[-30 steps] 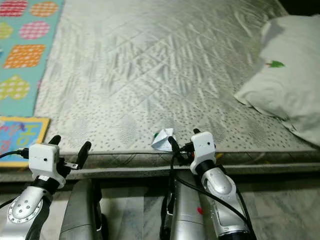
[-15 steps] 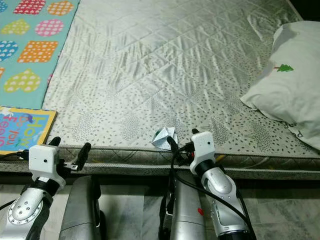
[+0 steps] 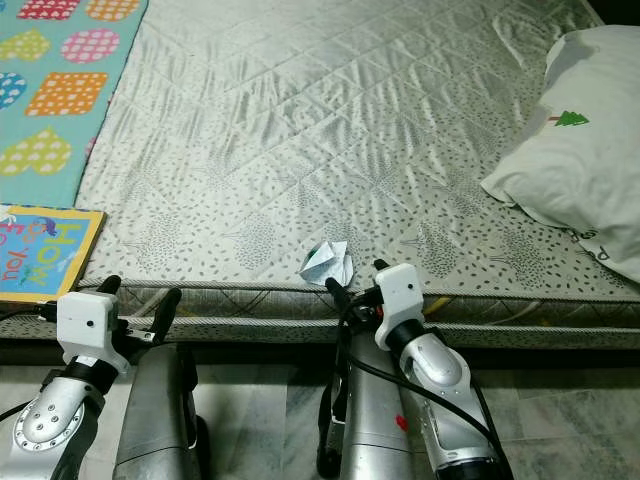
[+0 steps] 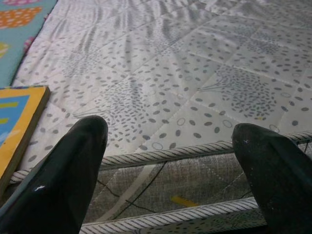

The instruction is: Clean up the room

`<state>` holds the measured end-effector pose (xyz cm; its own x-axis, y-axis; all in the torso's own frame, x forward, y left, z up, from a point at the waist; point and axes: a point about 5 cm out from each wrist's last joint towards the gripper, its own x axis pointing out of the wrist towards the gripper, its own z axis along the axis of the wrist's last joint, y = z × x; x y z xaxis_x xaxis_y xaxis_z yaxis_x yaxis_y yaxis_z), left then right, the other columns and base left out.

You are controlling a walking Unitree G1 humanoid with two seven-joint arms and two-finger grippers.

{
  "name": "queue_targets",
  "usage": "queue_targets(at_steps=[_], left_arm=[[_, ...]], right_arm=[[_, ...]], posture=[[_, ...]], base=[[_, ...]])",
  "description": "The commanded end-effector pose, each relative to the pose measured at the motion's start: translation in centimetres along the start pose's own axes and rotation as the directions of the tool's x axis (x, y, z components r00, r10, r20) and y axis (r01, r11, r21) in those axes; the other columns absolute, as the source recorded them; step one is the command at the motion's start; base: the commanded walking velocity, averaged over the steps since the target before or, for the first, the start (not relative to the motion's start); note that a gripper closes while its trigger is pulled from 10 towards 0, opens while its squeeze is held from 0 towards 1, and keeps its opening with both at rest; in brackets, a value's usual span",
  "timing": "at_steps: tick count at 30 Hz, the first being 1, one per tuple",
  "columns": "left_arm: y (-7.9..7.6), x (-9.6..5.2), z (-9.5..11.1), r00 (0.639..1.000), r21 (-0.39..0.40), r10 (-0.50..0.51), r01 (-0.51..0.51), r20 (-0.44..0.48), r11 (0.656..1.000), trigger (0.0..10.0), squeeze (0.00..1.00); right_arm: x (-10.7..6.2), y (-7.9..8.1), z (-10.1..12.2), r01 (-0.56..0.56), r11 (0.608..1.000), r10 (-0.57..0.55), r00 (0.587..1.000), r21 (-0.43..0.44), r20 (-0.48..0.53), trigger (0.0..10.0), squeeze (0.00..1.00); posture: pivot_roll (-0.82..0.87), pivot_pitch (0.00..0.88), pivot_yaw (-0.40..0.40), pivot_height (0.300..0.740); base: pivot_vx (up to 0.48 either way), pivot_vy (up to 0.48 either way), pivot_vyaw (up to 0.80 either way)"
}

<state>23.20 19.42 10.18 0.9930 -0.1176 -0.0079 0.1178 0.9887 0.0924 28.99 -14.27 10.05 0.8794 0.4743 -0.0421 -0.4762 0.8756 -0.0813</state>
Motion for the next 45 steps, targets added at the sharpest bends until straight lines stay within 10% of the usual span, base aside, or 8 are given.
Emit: queue_targets(at_steps=[1,18,24,42,43,45], left_arm=[[0.3,-0.4,-0.2,1.0,0.008,0.007,-0.007,-0.018,1.0,10.0,0.0],[1.0,-0.4,0.1,1.0,0.063,0.021,-0.02,-0.012,0.998,10.0,0.0],[3.0,-0.4,0.8,0.997,0.088,0.073,-0.072,0.001,0.993,10.0,0.0],[2.4,-0.5,0.8,0.998,0.087,0.056,-0.055,-0.007,0.995,10.0,0.0],[2.4,-0.5,0.8,0.998,0.089,0.059,-0.058,-0.007,0.994,10.0,0.0],[2.4,-0.5,0.8,0.998,0.09,0.061,-0.06,-0.007,0.994,10.0,0.0]], right_arm=[[-0.1,0.4,-0.5,-0.044,0.999,0.044,0.999,-0.004,-0.021,10.0,0.0],[4.1,2.3,-0.2,-0.008,0.999,0.011,0.997,0.041,-0.075,10.0,0.0],[5.8,3.6,-0.3,-0.006,1.0,0.007,0.994,0.008,-0.112,10.0,0.0],[6.8,3.0,-0.9,0.152,0.976,-0.176,0.973,-0.158,-0.151,10.0,0.0],[6.7,2.9,-0.9,0.151,0.974,-0.176,0.974,-0.166,-0.142,0.0,0.0],[6.7,2.9,-0.8,0.152,0.973,-0.176,0.975,-0.172,-0.135,0.0,0.0]], posture=[[0.09,0.273,-0.046,0.517],[0.13,0.268,-0.028,0.517],[0.17,0.278,-0.031,0.517],[0.18,0.286,-0.016,0.517],[0.18,0.283,-0.018,0.517],[0.18,0.281,-0.019,0.517]], base=[[0.0,0.0,0.8],[0.0,0.0,0.14],[0.0,0.0,0.0],[0.0,0.0,0.0],[0.0,0.0,0.0],[0.0,0.0,0.0]])
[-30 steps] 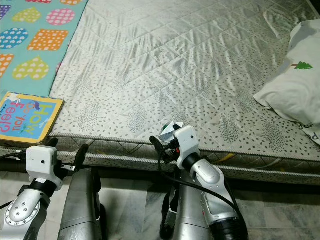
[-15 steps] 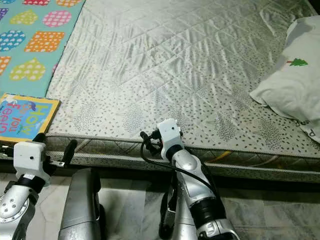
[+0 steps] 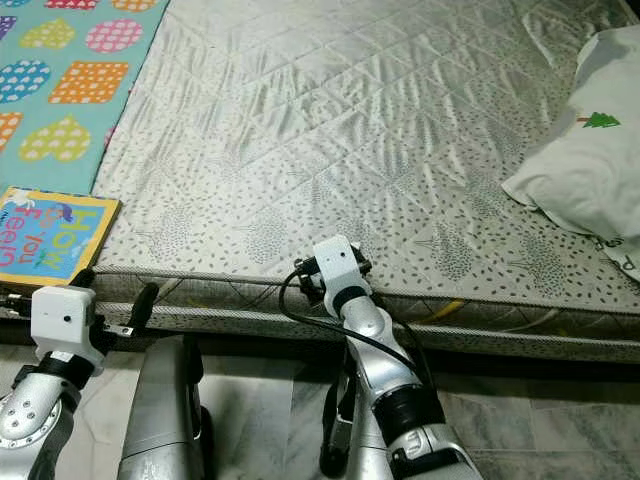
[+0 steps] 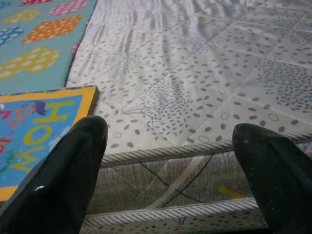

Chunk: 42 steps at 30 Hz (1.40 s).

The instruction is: Clean up the room

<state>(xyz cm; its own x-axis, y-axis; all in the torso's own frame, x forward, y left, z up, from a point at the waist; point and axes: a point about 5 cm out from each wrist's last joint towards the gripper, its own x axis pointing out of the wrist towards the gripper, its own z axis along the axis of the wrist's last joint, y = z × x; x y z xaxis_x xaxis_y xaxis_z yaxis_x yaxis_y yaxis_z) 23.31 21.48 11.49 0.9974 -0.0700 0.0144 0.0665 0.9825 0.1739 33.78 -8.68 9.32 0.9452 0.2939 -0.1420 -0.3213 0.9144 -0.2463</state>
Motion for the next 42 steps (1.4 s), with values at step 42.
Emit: queue_targets(at_steps=[42], left_arm=[[-0.6,0.6,-0.4,1.0,-0.013,0.012,-0.012,-0.007,1.0,10.0,0.0]], right_arm=[[-0.3,-2.7,-2.0,0.085,0.996,-0.085,0.995,-0.007,-0.048,0.0,0.0]], posture=[[0.15,0.256,-0.04,0.517]], base=[[0.0,0.0,0.0]])
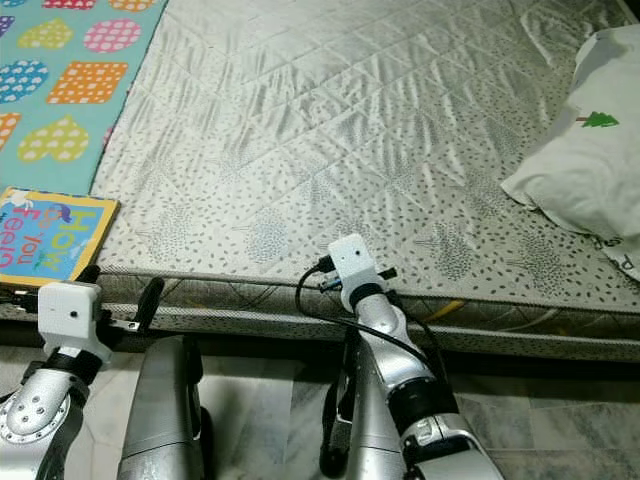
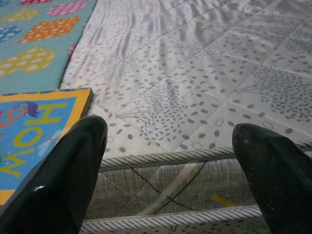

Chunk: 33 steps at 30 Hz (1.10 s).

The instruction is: Clean up the room

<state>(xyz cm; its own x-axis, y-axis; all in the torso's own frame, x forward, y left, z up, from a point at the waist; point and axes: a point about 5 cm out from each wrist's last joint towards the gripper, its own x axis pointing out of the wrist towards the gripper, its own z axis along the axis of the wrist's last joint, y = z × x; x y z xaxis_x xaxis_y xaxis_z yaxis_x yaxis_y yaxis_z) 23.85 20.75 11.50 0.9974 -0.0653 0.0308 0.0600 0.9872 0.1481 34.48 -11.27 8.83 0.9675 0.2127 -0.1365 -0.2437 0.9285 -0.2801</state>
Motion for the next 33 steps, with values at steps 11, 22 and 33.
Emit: queue_targets(at_steps=[11,22,33], left_arm=[[0.1,-0.1,-1.1,0.999,0.007,0.016,-0.016,-0.031,1.0,10.0,0.0],[-0.1,0.4,-1.3,1.0,-0.003,0.011,-0.011,-0.021,1.0,10.0,0.0],[0.0,0.7,-1.3,1.0,-0.001,0.019,-0.019,-0.012,1.0,10.0,0.0]], right_arm=[[-0.7,-0.3,0.3,-0.055,0.961,0.037,0.997,0.271,0.072,10.0,0.0],[-0.8,-1.3,1.9,-0.081,0.938,0.019,0.983,0.338,0.182,10.0,0.0],[-1.0,-2.9,2.4,-0.036,0.942,-0.034,0.979,0.333,0.202,10.0,0.0]], posture=[[0.13,0.236,-0.049,0.517],[0.12,0.206,-0.043,0.557],[0.12,0.206,-0.045,0.631]], base=[[0.0,0.0,0.0],[0.0,0.0,0.0],[0.0,0.0,0.0]])
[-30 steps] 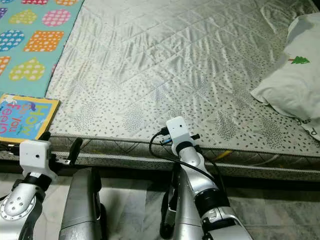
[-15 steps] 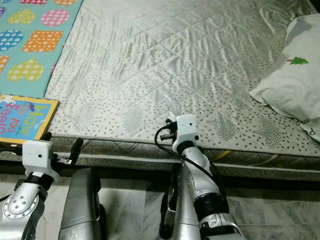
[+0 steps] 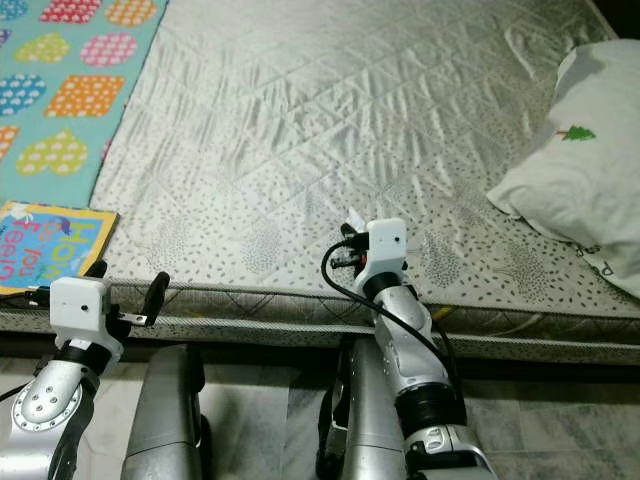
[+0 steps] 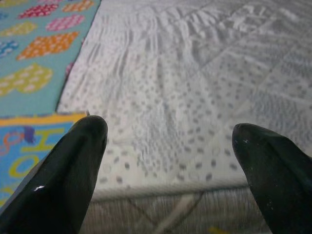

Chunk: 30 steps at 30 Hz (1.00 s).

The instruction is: Clean up the room

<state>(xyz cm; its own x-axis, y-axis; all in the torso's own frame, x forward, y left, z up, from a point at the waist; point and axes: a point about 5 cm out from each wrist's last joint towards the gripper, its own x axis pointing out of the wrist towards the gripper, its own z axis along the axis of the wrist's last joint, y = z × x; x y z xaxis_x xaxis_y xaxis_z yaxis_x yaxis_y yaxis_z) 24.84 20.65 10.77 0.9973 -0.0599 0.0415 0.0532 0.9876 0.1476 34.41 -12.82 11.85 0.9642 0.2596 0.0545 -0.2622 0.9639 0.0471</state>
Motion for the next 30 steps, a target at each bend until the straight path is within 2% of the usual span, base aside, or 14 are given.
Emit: queue_targets(at_steps=[1,13,22,30], left_arm=[[0.2,-0.3,-0.6,1.0,-0.001,0.012,-0.012,-0.022,1.0,10.0,0.0],[0.2,-0.1,-0.4,1.0,-0.007,0.016,-0.016,-0.014,1.0,10.0,0.0],[0.3,0.3,-0.6,0.999,0.014,0.041,-0.04,-0.015,0.999,10.0,0.0],[0.4,0.4,-0.8,0.998,0.022,0.068,-0.068,-0.015,0.997,10.0,0.0]], right_arm=[[-0.2,-0.5,0.2,0.021,1.0,-0.022,1.0,0.009,0.014,10.0,0.0],[-0.7,-1.9,1.1,0.086,0.996,-0.086,0.995,-0.018,0.043,10.0,0.0],[-2.0,-2.5,1.2,0.129,0.991,-0.127,0.99,-0.037,0.053,10.0,0.0],[-2.7,-2.7,1.1,0.14,0.989,-0.139,0.99,-0.039,0.037,10.0,0.0]], posture=[[0.12,0.206,-0.045,0.631],[0.11,0.192,-0.041,0.691],[0.1,0.173,-0.04,0.74],[0.1,0.167,-0.046,0.74]], base=[[0.0,0.0,0.0],[0.0,0.0,0.0],[0.0,0.0,0.0],[0.0,0.0,0.0]])
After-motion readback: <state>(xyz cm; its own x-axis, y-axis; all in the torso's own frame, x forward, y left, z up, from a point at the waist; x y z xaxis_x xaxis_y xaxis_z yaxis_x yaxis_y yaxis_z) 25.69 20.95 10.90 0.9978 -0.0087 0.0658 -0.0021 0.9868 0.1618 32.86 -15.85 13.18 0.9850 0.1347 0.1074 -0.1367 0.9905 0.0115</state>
